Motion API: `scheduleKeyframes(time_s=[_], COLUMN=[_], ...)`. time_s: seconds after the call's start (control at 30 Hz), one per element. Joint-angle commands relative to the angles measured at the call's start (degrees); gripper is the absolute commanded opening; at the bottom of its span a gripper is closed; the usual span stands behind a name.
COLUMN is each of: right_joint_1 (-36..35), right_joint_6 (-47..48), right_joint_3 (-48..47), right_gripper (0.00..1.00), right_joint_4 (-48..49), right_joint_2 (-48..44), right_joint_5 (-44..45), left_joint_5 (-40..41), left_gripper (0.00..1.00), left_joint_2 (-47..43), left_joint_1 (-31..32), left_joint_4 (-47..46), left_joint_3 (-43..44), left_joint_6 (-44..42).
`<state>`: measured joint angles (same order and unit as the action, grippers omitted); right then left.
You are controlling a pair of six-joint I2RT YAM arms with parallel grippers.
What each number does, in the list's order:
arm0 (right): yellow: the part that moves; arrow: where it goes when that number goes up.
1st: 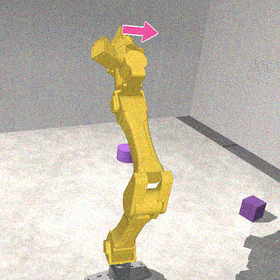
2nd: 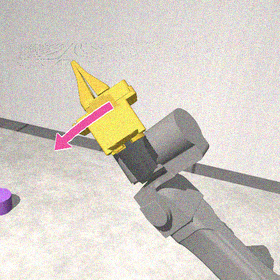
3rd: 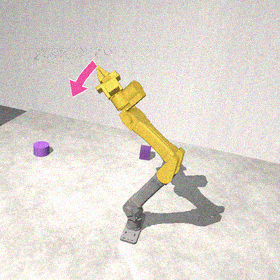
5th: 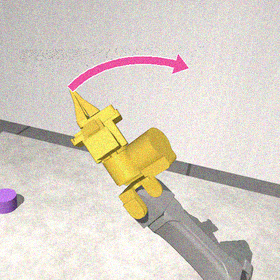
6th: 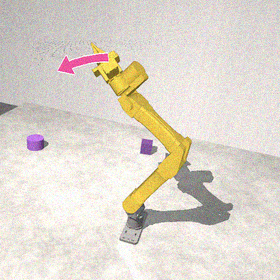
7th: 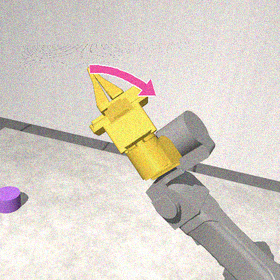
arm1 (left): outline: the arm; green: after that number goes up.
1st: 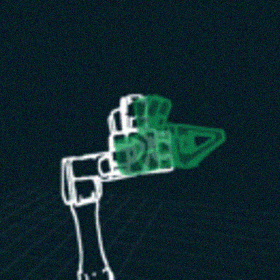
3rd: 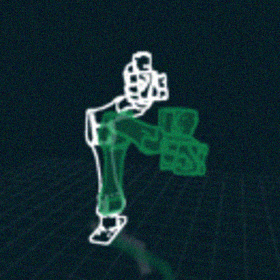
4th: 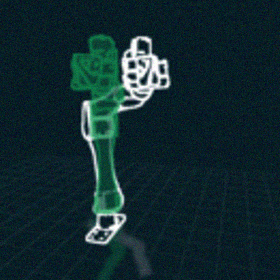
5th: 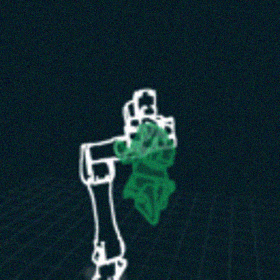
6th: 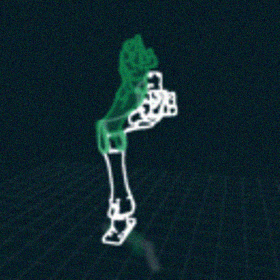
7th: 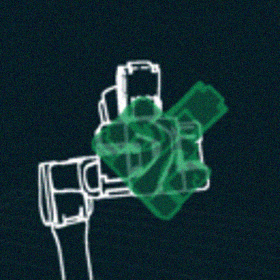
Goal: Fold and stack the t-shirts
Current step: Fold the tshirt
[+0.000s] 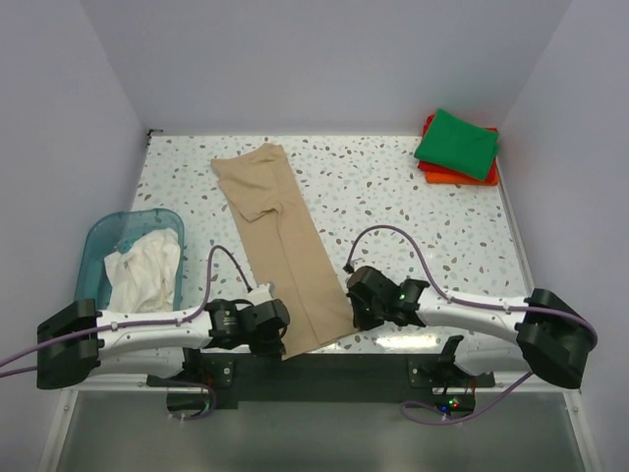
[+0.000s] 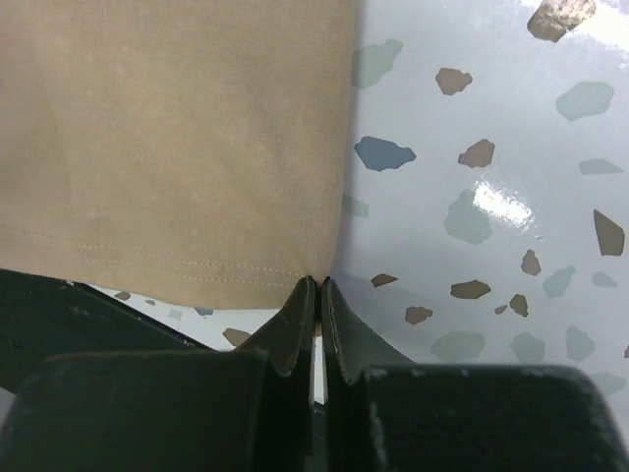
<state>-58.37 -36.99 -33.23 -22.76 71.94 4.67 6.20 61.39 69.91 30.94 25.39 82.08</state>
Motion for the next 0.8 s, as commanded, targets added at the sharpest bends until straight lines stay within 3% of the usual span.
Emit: scheduleKeyframes(time_s=[0.0,0.17,0.43,0.63,0.77], right_joint_1=[0.27,0.19,0.27,2.64,6.59], right_joint_6=[-1.24,-1.85,0.43,2.80,4.03], right_joint_3=[2.03,3.44,-6.83,-19.84,-27.31], right_gripper=[0.00,0.00,0.00,0.00,0.00], right_joint_4=[-0.97,-2.02,-5.10,-3.00,-0.71], right_joint_2=[-3.56,-8.74,-6.21,5.29,14.17], right_joint_5=[-1.15,-4.23,1.82,3.95,2.28], left_joint_5=[-1.80,-0.58,9.18,11.73,12.87], left_gripper=[0.00,0.00,0.00,0.00,0.00], left_joint_2=[0.14,-1.09,-7.15,-8.65,-4.44], left_joint_1=[2.33,4.18,1.47,-12.83,-22.23], left_joint_4=[-0.27,0.96,6.23,3.18,0.70], left_joint_3=[-0.43,1.15,5.55,7.48,10.82], left_joint_6=[1.94,3.17,2.12,-8.59,-17.56])
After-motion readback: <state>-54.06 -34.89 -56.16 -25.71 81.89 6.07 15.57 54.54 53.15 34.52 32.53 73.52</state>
